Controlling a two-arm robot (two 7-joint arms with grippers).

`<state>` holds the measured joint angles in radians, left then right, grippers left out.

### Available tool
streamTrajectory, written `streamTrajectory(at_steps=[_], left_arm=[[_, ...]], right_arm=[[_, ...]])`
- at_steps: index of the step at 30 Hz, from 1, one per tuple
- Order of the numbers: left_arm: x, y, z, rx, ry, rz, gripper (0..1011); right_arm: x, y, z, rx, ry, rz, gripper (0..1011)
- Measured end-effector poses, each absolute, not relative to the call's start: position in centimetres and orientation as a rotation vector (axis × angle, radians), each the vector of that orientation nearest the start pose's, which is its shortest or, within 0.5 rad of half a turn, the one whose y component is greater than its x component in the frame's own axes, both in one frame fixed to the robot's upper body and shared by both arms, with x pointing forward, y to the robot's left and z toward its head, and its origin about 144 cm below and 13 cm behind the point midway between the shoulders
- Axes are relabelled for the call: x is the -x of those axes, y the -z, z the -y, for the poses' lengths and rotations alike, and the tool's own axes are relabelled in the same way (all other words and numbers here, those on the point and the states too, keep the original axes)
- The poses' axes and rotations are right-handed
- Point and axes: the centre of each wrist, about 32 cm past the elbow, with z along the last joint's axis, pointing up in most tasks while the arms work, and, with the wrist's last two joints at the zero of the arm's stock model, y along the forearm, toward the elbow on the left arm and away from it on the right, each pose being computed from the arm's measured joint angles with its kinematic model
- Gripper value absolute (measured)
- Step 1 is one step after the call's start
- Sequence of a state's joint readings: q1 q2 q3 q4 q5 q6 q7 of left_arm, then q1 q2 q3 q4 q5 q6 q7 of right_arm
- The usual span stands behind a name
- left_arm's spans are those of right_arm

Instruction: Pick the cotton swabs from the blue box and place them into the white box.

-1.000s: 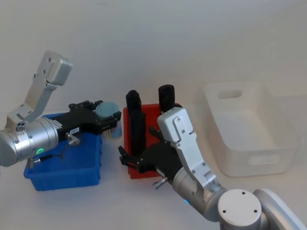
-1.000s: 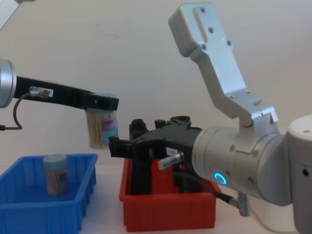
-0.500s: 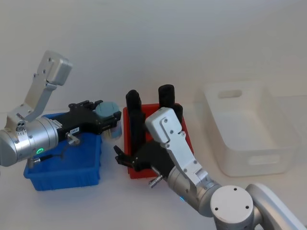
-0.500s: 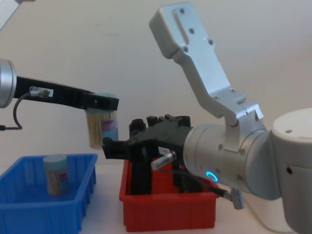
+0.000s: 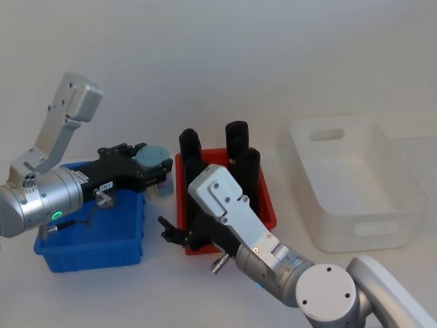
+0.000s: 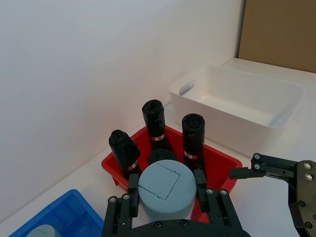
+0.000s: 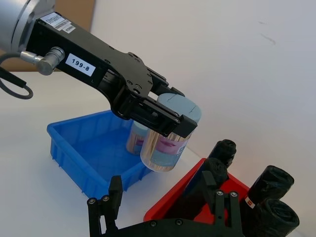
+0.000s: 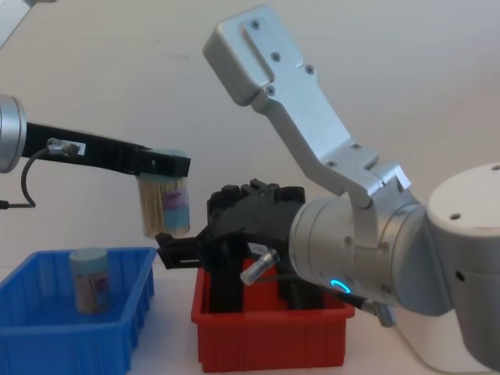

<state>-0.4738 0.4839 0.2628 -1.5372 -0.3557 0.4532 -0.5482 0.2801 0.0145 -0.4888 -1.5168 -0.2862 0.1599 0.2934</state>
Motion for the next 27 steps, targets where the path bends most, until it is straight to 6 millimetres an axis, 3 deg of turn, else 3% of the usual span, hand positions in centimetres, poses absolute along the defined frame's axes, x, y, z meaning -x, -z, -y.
streamTrajectory(at_steps=[27], left_arm=[[-55.68, -130.23, -29.69, -0.256, -0.874, 0.005, 669]], right_arm=[[-49.49, -121.30, 7.92, 0.242, 0.912, 0.322, 1001]])
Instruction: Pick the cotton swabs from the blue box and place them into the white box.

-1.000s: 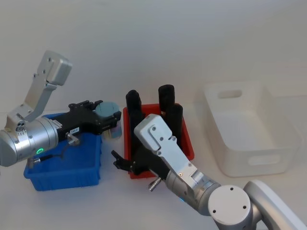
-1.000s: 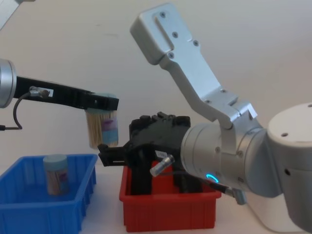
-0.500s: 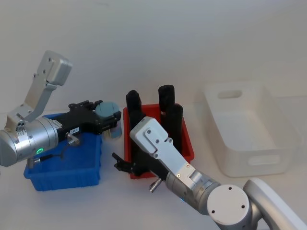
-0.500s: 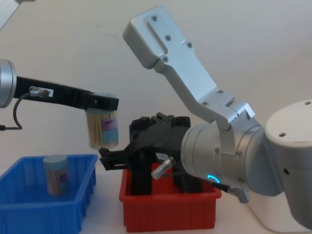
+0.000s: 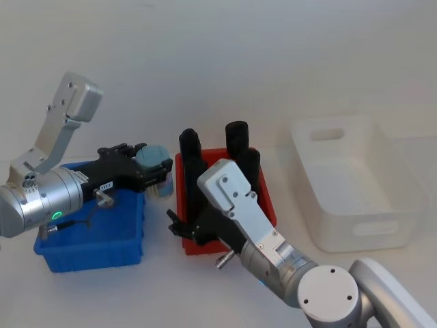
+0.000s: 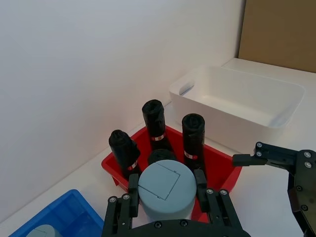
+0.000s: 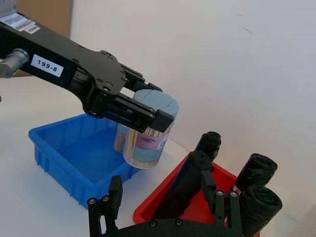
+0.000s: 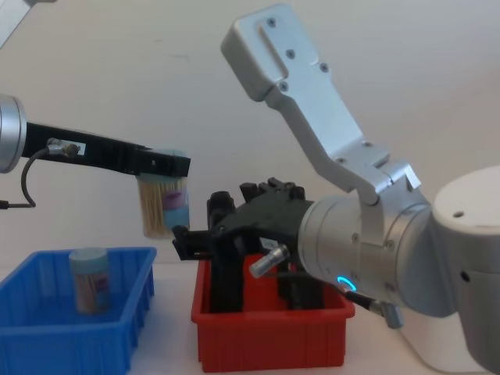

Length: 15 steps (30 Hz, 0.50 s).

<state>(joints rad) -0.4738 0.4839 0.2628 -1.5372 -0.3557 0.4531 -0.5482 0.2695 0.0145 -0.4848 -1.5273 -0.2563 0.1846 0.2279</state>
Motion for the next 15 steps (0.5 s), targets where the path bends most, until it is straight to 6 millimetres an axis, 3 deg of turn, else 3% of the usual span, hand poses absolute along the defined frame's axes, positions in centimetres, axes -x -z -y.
streamTrajectory(at_steps=[15], left_arm=[[-55.7, -130.2, -29.7, -0.256, -0.874, 0.005, 669]], right_arm=[[-48.7, -121.4, 9.1, 0.180, 0.959, 0.252, 1002]])
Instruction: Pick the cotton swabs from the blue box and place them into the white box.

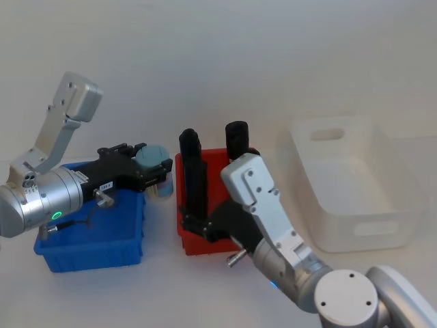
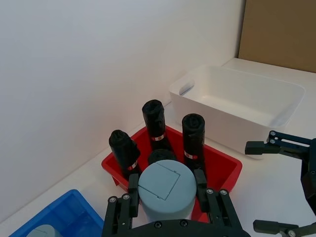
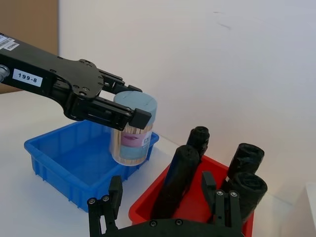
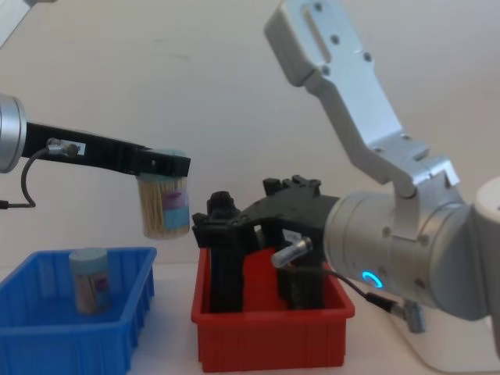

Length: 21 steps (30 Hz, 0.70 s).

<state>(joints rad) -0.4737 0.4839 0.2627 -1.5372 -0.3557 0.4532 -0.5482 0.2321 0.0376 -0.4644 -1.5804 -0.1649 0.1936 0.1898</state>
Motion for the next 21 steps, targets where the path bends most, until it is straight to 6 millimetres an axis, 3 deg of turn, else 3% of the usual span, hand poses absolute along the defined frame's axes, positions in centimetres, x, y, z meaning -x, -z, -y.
streamTrajectory(at_steps=[21], left_arm=[[-55.7, -130.2, -29.7, -0.256, -0.874, 0.005, 669]], right_arm=[[-45.8, -121.6, 12.9, 0.133, 1.053, 0.194, 1002]])
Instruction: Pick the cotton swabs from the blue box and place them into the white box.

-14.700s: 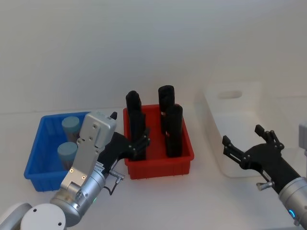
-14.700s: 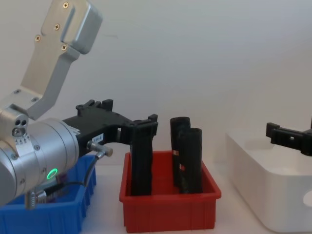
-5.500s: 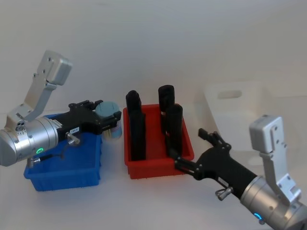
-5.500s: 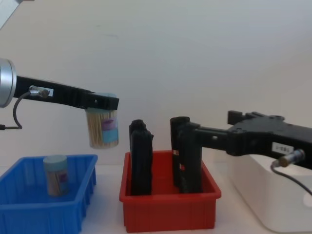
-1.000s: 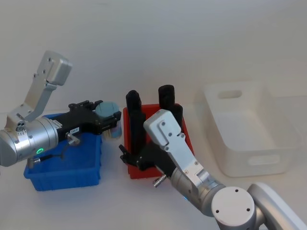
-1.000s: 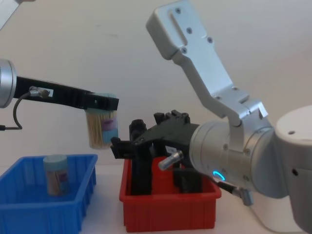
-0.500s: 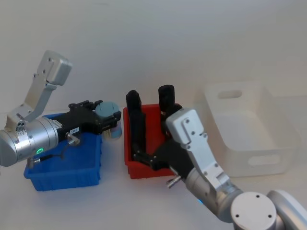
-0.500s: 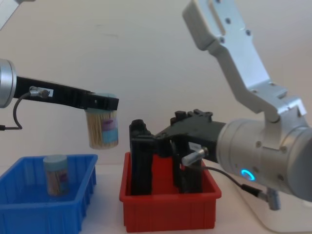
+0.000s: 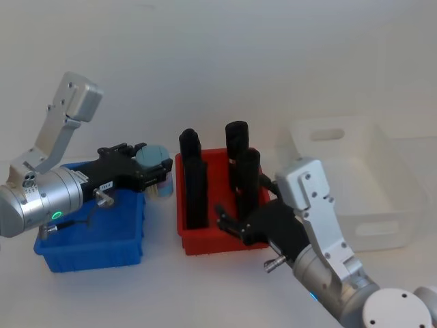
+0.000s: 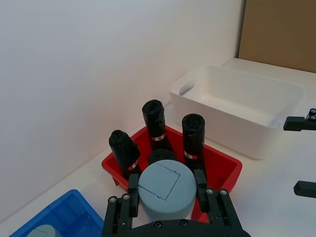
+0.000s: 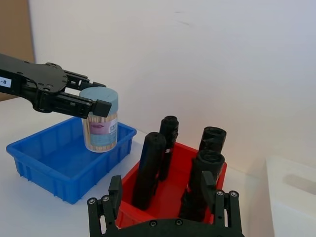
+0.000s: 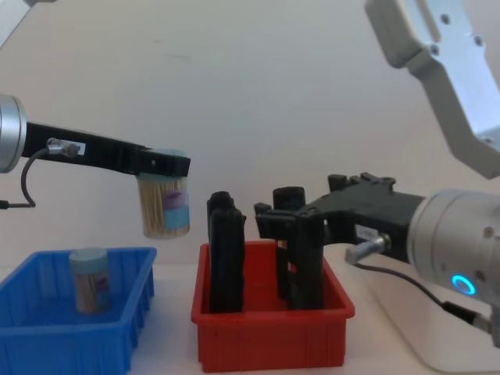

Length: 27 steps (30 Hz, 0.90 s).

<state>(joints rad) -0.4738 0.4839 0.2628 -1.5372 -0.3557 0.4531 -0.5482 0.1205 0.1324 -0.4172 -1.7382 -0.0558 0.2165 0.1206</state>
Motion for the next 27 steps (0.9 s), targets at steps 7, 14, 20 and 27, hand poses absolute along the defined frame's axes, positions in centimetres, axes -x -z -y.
streamTrajectory(at_steps=[7, 14, 20, 27], left_arm=[[-55.7, -130.2, -29.7, -0.256, -0.874, 0.006, 669], [-55.7, -130.3, -29.6, -0.255, -0.868, 0.008, 670], [-55.8, -130.4, -29.5, -0.252, -0.855, 0.013, 669], [-55.9, -130.5, -29.2, -0.248, -0.837, 0.019, 669]], right_arm=[[-45.0, -121.6, 13.8, 0.117, 1.081, 0.181, 1002], [-44.6, -121.7, 14.4, 0.107, 1.096, 0.169, 1001], [-44.4, -121.8, 14.7, 0.104, 1.101, 0.159, 1001], [-44.4, -121.8, 14.9, 0.101, 1.098, 0.149, 1001]])
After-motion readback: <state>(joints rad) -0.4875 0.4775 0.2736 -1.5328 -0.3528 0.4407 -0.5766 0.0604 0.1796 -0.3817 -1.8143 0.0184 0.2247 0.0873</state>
